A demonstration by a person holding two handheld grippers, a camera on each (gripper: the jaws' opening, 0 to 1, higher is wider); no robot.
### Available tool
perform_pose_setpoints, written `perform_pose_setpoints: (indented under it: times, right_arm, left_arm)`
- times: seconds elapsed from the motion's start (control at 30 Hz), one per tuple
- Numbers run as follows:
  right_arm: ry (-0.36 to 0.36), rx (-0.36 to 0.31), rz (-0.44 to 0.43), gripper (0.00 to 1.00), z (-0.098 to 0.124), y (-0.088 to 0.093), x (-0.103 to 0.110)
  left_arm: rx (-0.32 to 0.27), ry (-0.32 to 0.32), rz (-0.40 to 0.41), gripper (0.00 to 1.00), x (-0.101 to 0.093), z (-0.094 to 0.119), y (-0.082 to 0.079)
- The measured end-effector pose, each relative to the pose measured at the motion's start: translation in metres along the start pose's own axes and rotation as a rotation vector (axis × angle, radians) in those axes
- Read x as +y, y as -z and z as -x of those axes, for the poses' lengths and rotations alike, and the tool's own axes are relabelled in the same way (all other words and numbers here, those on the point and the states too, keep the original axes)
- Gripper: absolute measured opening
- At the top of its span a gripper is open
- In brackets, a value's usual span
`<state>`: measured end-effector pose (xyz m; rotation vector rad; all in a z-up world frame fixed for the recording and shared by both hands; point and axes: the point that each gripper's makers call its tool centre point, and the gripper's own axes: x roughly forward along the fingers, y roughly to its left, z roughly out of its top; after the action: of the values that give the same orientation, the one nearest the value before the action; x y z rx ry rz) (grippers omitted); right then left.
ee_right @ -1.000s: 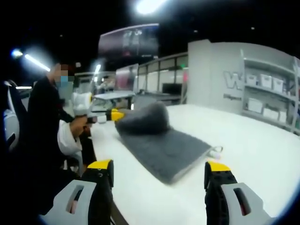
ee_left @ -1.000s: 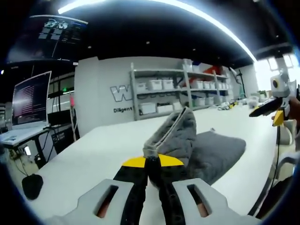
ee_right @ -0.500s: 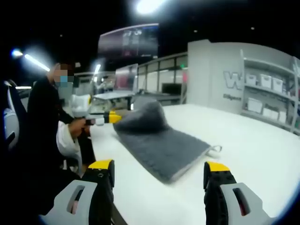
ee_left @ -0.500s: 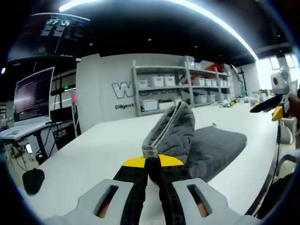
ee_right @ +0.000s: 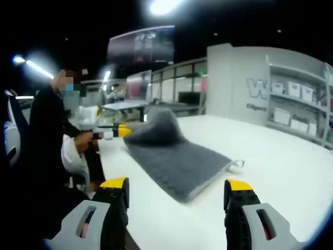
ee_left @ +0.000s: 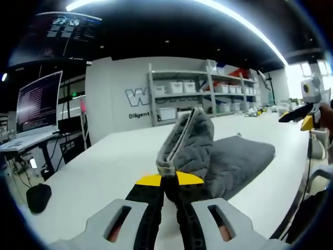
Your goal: Open the folded towel by lifting each exposed corner and separating the folded layers until the towel lies flat within the target outline without major curled edges
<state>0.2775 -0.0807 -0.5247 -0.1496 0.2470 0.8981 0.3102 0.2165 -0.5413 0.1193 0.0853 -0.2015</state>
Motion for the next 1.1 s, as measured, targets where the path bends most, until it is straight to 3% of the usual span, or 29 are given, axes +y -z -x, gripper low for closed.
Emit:
perform_pose_setpoints:
  times: [1.1]
  right_arm:
    - [0.008, 0.034, 0.012, 0.68, -0.015, 0.011, 0.000]
  left_arm:
    - [0.047, 0.001, 0.040, 0.08, 0.014, 0.001, 0.021]
